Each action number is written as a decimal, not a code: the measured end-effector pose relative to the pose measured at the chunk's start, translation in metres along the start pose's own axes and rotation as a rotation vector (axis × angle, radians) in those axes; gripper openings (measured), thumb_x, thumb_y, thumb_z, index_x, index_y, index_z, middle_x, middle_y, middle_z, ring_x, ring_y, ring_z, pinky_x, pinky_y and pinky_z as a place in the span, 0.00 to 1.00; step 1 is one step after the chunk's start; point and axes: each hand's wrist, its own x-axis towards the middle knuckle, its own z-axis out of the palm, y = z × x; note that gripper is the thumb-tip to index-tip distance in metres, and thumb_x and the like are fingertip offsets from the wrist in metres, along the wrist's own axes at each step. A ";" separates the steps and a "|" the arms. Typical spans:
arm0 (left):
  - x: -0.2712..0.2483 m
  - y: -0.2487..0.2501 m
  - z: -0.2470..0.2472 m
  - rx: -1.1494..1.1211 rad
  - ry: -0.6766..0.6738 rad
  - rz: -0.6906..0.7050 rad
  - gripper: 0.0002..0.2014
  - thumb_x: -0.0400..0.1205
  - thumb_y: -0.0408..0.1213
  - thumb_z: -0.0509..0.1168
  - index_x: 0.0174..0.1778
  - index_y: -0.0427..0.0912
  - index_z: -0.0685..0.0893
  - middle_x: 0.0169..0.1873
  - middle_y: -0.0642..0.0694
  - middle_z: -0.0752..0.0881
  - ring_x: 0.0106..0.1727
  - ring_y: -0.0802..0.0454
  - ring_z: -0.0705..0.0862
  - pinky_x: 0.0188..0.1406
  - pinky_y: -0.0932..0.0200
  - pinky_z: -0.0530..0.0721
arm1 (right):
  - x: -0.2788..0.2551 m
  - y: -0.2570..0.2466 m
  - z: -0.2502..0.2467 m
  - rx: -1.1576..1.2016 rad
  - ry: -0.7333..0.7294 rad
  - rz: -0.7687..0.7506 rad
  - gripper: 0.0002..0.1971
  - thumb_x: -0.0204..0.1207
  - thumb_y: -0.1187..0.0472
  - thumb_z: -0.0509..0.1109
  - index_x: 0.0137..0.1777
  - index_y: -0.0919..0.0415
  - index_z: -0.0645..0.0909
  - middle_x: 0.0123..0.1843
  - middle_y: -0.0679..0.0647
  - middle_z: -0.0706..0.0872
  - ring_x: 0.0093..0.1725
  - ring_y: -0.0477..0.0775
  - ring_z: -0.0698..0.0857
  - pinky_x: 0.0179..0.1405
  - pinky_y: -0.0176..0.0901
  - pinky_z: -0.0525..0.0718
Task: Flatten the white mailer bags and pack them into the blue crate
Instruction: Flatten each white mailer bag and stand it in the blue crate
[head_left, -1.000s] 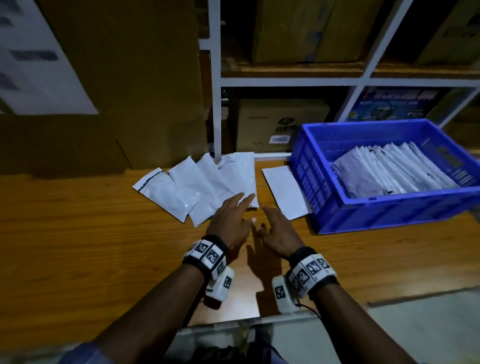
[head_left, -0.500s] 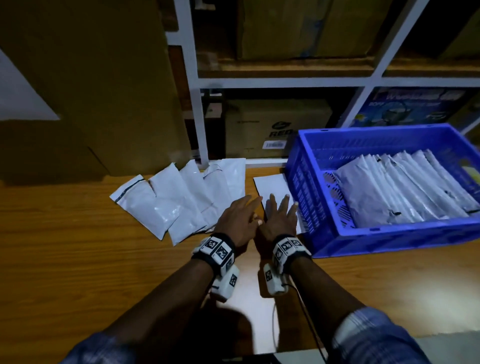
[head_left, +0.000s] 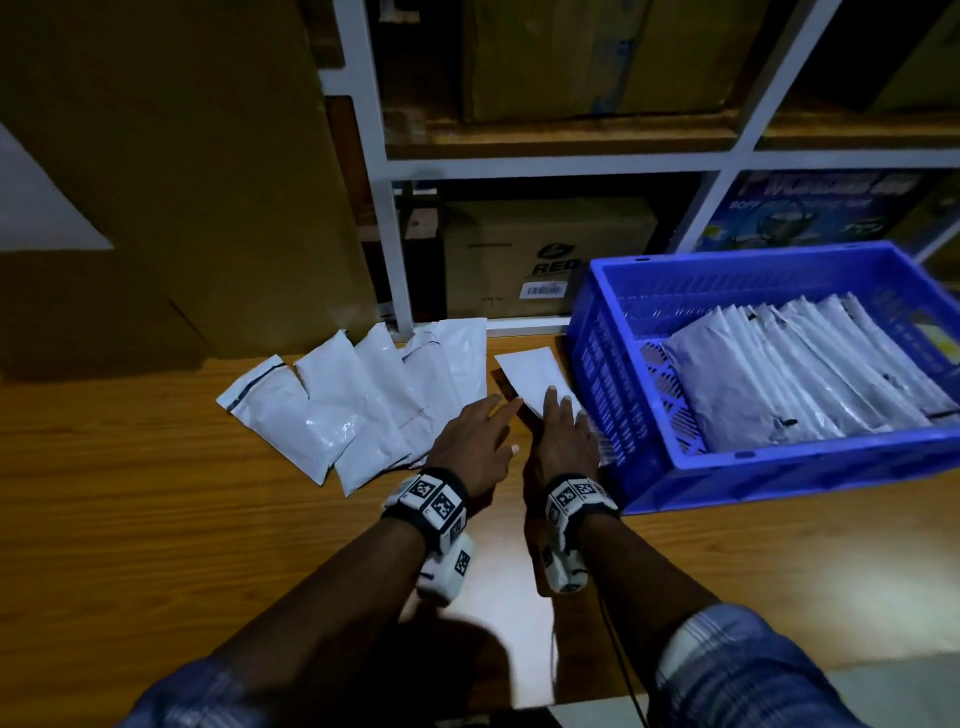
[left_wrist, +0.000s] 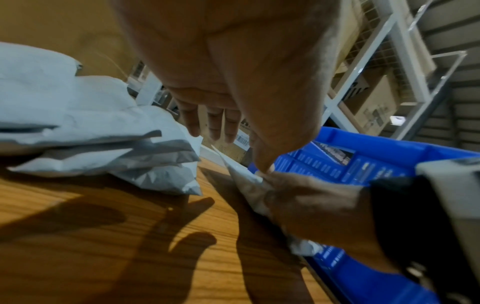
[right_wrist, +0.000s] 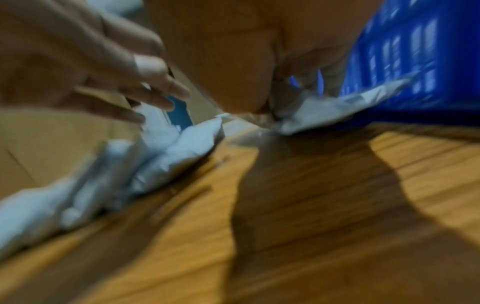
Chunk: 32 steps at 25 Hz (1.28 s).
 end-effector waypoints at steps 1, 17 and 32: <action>-0.004 0.001 -0.002 0.012 0.018 0.021 0.35 0.85 0.43 0.66 0.87 0.54 0.60 0.86 0.45 0.61 0.85 0.44 0.59 0.82 0.47 0.65 | -0.007 0.000 -0.003 0.012 0.042 -0.006 0.41 0.81 0.66 0.60 0.87 0.53 0.38 0.88 0.59 0.51 0.84 0.67 0.58 0.79 0.62 0.62; -0.153 -0.027 0.012 0.554 -0.064 0.172 0.33 0.85 0.49 0.52 0.88 0.48 0.55 0.88 0.46 0.56 0.88 0.46 0.51 0.85 0.38 0.40 | -0.192 0.004 0.035 -0.019 0.043 -0.429 0.31 0.87 0.57 0.53 0.86 0.39 0.48 0.88 0.44 0.54 0.87 0.57 0.49 0.82 0.59 0.54; -0.210 -0.028 0.096 0.230 0.047 -0.143 0.36 0.84 0.53 0.51 0.89 0.58 0.45 0.88 0.52 0.42 0.88 0.52 0.40 0.85 0.38 0.51 | -0.201 0.009 0.081 -0.037 -0.085 -0.327 0.28 0.85 0.39 0.33 0.83 0.34 0.30 0.85 0.45 0.26 0.83 0.58 0.24 0.82 0.65 0.32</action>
